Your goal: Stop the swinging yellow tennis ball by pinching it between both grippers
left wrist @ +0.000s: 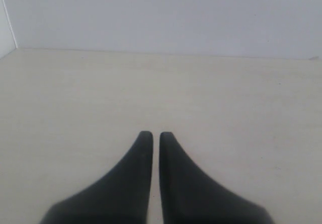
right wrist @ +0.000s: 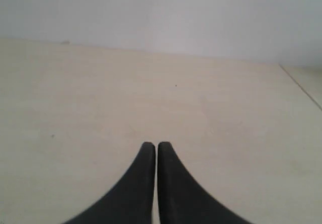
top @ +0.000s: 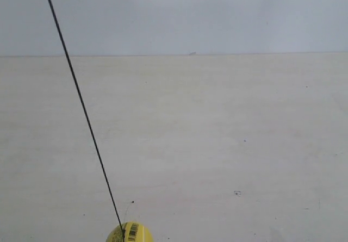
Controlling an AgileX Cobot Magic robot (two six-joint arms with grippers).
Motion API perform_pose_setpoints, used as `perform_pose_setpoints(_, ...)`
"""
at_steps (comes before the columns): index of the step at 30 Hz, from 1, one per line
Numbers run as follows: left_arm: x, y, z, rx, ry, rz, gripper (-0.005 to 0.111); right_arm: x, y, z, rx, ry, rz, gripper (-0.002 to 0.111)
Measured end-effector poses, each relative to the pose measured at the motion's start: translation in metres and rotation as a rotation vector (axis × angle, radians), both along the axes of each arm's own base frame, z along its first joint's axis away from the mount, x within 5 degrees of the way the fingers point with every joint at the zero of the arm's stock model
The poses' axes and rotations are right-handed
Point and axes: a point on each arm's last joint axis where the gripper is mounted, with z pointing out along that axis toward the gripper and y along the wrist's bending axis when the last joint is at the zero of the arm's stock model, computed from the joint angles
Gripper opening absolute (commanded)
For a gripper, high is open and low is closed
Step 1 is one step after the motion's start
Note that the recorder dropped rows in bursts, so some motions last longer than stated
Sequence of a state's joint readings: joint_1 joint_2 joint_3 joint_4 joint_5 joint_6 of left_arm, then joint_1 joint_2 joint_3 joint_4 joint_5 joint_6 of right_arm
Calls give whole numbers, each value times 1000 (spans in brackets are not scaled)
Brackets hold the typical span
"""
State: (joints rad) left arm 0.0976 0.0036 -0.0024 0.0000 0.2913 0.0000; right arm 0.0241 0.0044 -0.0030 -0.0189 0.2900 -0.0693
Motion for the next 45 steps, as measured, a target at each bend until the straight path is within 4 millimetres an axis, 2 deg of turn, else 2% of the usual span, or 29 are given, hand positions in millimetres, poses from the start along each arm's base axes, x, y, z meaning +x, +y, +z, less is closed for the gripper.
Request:
perform_pose_setpoints(10,0,0,0,0,0,0,5,-1,1,-5,98,46,-9,0)
perform_pose_setpoints(45,0,0,0,0,0,0,5,-1,1,-5,104,47,-12,0)
